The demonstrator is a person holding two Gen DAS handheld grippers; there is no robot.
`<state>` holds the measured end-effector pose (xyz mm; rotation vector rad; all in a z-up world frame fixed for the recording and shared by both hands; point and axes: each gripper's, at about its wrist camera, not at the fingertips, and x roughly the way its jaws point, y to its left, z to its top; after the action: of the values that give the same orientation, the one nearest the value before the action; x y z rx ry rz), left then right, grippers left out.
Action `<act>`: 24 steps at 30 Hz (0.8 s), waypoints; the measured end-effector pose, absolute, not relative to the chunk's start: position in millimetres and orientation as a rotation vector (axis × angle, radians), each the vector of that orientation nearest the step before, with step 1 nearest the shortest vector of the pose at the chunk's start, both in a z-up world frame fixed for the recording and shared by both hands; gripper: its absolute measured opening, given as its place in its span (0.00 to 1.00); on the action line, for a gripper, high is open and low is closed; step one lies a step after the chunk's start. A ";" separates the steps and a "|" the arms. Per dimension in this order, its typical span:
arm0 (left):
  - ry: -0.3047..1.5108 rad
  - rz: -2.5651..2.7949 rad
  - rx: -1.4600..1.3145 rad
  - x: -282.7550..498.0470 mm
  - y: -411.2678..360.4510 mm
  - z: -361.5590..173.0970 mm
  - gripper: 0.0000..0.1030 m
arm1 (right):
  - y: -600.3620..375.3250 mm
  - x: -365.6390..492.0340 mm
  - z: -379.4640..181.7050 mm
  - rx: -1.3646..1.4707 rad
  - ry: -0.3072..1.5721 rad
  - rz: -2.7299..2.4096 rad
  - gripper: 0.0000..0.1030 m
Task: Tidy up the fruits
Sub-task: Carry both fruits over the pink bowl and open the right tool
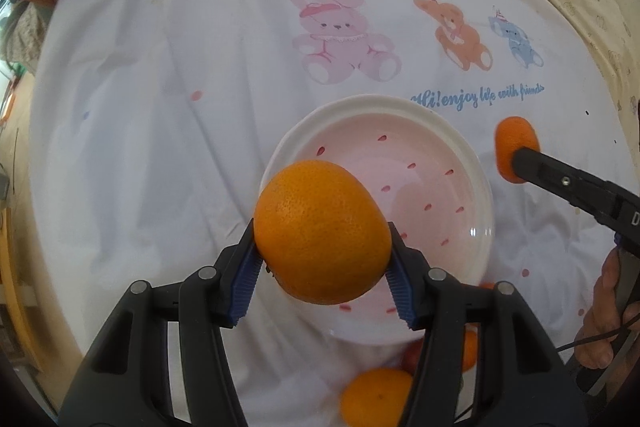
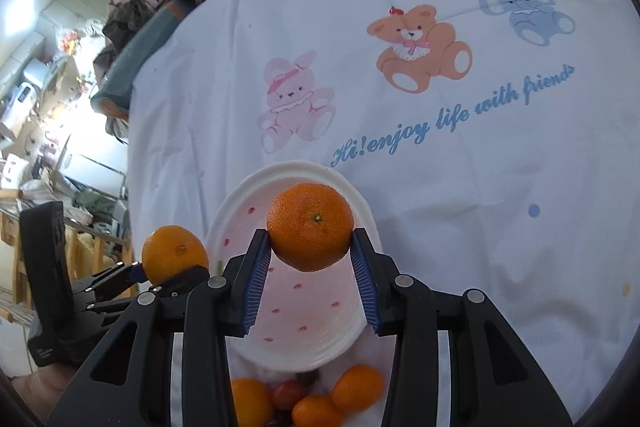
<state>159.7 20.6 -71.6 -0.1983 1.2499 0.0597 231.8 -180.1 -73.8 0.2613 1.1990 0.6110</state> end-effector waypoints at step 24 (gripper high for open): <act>1.316 -0.010 -0.161 194.3 8.6 -113.8 0.53 | -159.1 258.9 -118.1 0.293 1.327 0.607 0.45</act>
<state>194.3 8.6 -113.8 -0.1608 1.3163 -0.0096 258.9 -159.1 -118.1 0.2931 1.3273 0.6072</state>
